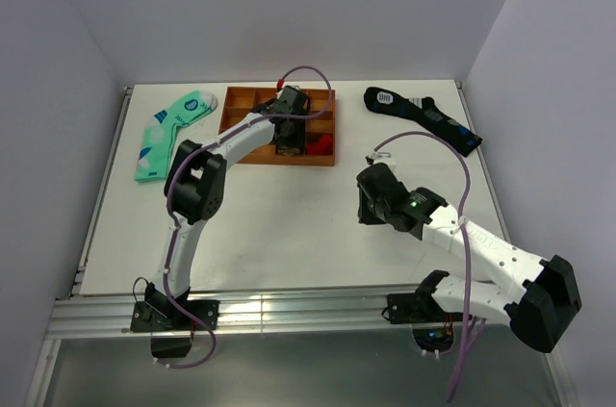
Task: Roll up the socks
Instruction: Place the sock in the storage box.
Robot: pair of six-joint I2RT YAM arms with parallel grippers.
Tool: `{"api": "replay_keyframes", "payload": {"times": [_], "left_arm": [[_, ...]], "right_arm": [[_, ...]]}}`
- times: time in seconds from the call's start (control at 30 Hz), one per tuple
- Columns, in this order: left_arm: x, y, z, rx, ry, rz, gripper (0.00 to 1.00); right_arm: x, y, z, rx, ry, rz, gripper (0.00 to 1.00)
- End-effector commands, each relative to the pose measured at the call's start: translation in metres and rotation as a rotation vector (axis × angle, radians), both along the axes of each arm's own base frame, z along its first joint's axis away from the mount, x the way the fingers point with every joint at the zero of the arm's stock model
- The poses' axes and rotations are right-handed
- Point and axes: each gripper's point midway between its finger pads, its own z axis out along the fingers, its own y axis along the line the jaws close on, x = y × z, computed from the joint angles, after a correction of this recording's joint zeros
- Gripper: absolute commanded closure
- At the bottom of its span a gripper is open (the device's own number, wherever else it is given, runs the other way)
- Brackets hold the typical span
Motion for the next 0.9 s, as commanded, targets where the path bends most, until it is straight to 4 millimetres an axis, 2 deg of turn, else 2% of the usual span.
{"api": "replay_keyframes", "payload": {"times": [0.0,0.17,0.4,0.87], "left_arm": [[0.008,-0.005,0.041,-0.042,-0.086,-0.004,0.39],[0.007,-0.006,0.044,-0.042,-0.089,-0.013,0.37],[0.006,-0.007,0.038,-0.051,-0.08,-0.013,0.38],[-0.001,-0.011,0.009,-0.065,-0.026,-0.025,0.39]], "right_arm": [[0.019,0.013,0.009,0.042,-0.056,-0.032,0.73],[0.026,0.023,0.006,0.064,-0.057,-0.037,0.73],[0.039,0.029,0.016,0.082,-0.087,-0.063,0.73],[0.041,0.028,0.014,0.076,-0.096,-0.067,0.73]]}}
